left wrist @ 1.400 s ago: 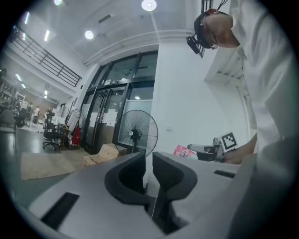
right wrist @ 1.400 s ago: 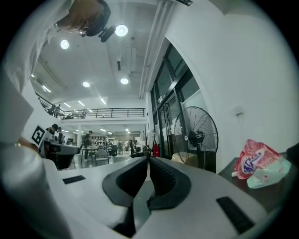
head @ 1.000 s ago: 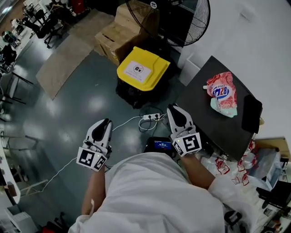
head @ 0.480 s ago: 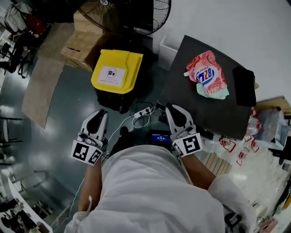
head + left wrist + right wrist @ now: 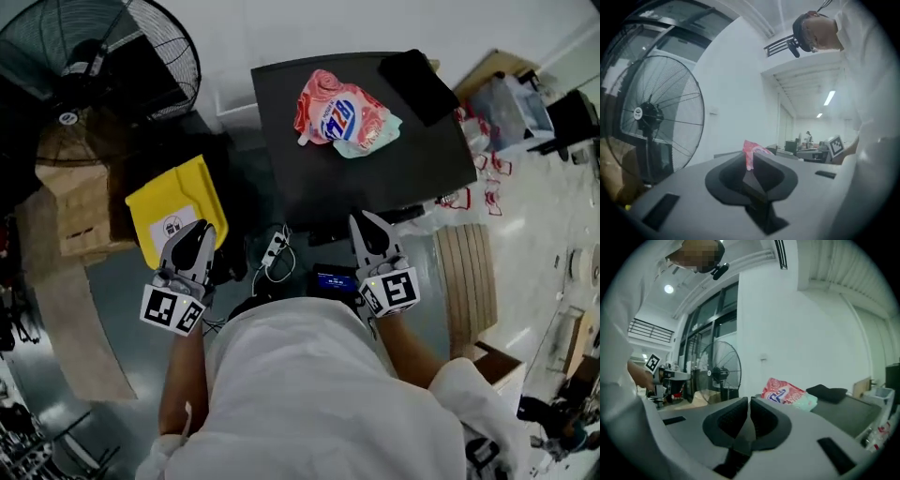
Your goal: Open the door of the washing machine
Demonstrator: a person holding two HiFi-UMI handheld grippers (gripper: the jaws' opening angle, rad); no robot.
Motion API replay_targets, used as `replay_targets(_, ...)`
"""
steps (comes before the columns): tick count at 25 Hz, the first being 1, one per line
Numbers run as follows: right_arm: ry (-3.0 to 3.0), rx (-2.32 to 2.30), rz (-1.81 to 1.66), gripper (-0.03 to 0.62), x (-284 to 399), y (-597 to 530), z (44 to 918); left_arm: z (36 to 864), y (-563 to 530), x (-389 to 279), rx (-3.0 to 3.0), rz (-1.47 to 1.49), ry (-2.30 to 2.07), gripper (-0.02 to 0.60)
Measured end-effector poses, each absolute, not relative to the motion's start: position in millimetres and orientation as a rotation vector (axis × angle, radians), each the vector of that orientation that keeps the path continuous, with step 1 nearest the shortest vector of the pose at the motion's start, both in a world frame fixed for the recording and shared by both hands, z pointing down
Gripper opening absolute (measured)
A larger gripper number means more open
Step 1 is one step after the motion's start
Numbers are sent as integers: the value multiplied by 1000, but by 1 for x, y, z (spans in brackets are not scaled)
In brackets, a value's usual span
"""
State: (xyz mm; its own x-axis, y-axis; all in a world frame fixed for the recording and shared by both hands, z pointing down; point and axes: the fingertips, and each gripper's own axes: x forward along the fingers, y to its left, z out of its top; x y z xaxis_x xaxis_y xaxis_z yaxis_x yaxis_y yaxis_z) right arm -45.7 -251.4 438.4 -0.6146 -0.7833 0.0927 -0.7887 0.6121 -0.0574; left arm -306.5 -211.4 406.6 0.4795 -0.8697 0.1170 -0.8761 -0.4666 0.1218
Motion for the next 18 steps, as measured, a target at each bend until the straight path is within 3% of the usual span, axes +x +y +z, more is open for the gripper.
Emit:
replay_targets(11,-2371,1915,357,41,-1,-182,485,447,-234,-294,2751,36,-982,52)
replay_targets(14,-2305,1975,518,131,12,-175,522,474,-236,-278,2742,65,-905,52)
replay_targets(18,-2228,2053,715,150,23,-167,572,506,-235,-256,2731,126,-825,52)
